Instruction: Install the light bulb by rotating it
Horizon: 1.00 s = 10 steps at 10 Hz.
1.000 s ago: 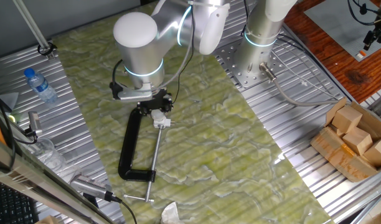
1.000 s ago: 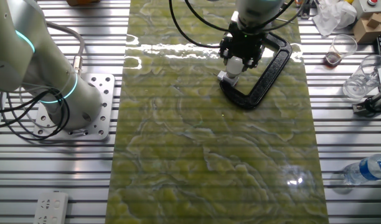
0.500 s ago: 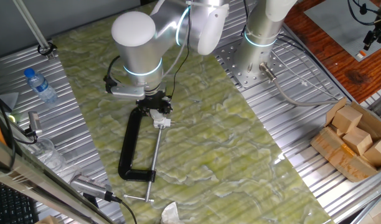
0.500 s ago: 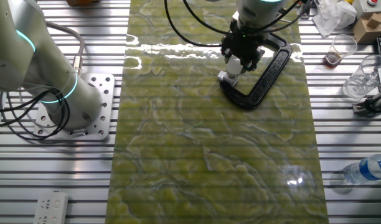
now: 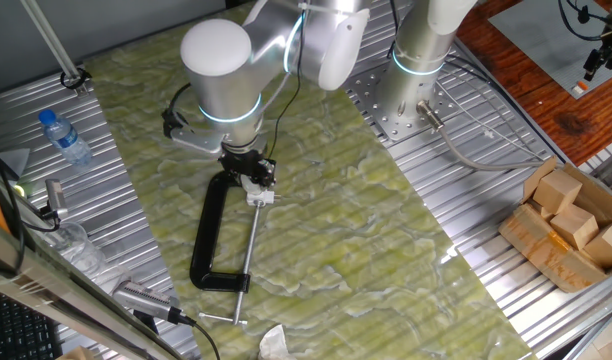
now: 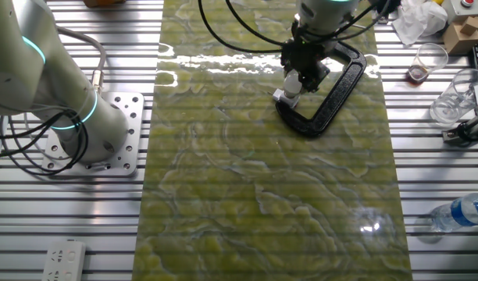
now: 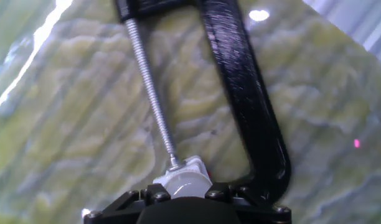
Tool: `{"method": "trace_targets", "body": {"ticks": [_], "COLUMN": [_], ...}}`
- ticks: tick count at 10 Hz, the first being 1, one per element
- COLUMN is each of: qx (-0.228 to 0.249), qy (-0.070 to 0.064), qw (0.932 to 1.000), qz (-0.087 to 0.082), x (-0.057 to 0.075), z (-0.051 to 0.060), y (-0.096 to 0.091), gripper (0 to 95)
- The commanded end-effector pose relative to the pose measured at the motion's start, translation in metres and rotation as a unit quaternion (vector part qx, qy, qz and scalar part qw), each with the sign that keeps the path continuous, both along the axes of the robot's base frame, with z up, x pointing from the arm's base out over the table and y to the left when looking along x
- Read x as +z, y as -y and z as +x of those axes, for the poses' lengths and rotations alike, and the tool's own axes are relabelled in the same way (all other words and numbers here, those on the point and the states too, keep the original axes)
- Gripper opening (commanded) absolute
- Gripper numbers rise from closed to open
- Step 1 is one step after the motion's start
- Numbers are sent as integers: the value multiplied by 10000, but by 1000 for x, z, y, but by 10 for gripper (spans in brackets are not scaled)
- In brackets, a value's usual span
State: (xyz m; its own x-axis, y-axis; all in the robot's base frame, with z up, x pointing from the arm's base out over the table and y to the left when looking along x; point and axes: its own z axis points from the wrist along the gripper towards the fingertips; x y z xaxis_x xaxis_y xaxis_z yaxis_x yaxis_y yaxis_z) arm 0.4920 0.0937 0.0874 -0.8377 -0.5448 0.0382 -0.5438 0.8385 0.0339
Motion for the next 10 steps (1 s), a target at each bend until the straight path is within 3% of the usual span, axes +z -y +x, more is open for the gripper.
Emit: {"method": "trace_targets", "body": {"ticks": [1, 4, 7, 9, 10], "qx": [-1129, -1669, -1530, -1402, -1397], "qy": [-9, 13, 7, -2, -10], "qw": [9936, 9860, 9882, 9901, 9902], "qz": [-3, -31, -88, -91, -58], "x": [-1, -1, -1, -1, -1], "z": [-1, -1, -1, -1, -1], "y": [0, 0, 0, 0, 0], "gripper": [0, 0, 570, 570, 760]}}
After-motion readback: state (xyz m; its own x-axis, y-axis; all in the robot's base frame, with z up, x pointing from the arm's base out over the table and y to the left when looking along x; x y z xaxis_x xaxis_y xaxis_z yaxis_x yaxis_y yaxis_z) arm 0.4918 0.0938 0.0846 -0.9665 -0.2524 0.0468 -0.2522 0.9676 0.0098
